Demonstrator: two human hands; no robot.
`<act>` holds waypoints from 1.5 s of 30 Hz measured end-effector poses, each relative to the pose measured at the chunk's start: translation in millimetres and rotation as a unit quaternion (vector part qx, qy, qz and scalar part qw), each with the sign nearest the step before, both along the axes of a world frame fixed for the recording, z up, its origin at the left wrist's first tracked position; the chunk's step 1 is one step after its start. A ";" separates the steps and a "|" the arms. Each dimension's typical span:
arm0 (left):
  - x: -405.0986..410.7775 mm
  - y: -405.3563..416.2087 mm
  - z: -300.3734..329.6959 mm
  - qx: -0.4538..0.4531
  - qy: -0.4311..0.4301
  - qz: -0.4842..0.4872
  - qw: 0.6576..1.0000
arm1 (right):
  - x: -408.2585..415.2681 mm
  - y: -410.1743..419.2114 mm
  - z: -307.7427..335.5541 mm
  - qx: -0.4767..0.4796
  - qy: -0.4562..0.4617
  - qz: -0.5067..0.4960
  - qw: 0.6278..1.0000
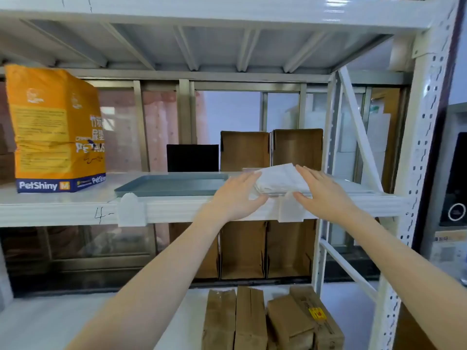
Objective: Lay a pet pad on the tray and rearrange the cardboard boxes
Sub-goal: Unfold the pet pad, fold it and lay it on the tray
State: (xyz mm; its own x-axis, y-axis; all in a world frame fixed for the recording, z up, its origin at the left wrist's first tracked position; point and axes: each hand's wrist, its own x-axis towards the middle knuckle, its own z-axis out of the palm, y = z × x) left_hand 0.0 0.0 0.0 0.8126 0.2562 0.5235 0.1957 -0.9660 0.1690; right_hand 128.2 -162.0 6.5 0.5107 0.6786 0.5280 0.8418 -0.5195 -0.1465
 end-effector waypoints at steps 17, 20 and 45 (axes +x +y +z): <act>73.8 11.3 17.8 -0.012 -0.030 -0.015 0.999 | 11.6 19.7 9.3 0.003 -0.009 -0.008 1.000; 57.3 16.4 31.9 -0.013 -0.123 0.009 0.992 | 3.6 18.0 14.1 0.019 -0.008 0.002 1.000; -193.2 -22.0 51.2 -0.207 -0.275 0.035 0.938 | -189.9 28.9 20.4 0.113 0.326 0.380 0.858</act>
